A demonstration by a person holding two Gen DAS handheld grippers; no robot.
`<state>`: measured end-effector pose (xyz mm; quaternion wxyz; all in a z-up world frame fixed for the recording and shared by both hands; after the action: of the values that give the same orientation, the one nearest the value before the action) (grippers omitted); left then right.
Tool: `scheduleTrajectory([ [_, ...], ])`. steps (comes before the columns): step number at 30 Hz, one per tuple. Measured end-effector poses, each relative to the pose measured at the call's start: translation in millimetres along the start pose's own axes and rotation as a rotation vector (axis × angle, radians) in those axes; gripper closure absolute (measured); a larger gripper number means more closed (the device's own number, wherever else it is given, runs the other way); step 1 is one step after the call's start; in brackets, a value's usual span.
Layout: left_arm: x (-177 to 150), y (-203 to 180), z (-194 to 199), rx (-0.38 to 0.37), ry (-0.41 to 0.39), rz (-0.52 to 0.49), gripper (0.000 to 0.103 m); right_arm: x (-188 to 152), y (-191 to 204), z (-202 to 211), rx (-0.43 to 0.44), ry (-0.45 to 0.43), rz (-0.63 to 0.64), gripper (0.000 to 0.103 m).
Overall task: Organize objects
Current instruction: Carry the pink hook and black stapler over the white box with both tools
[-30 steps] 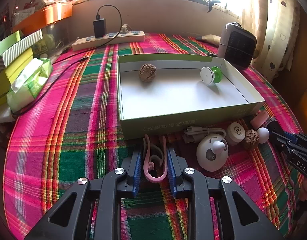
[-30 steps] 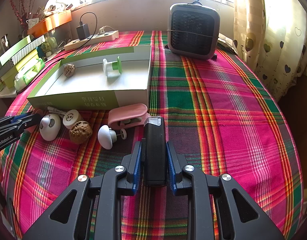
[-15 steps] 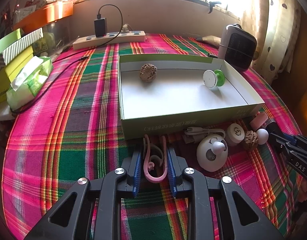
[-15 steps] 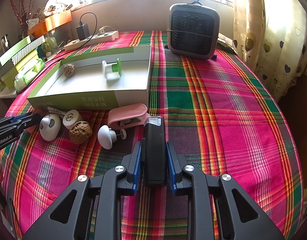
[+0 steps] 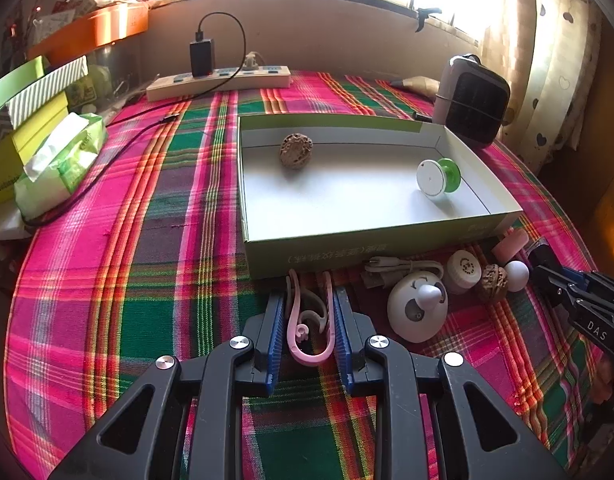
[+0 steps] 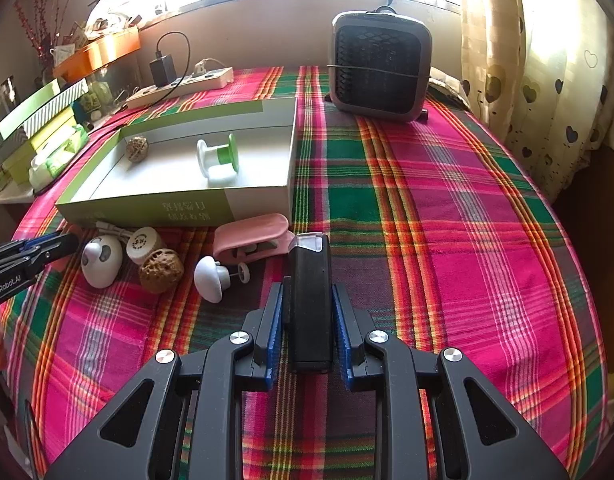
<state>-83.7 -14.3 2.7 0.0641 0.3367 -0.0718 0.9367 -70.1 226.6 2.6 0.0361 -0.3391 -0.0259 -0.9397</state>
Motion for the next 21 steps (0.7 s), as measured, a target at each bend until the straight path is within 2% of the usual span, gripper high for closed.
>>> scheduleTrajectory([
  [21,15.0,-2.8,23.8,-0.034,-0.057,0.002,0.082,15.3,-3.3,20.2,0.005,-0.052,0.001,0.079],
])
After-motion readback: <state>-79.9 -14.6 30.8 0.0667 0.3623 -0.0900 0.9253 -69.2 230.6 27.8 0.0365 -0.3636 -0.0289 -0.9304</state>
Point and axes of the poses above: each gripper's, at about its wrist camera, not at the fingertips, and z roughly against the way its jaws point, y to its left, x to its top, the point moved 1 cm from there along -z, roughly the way its jaws point
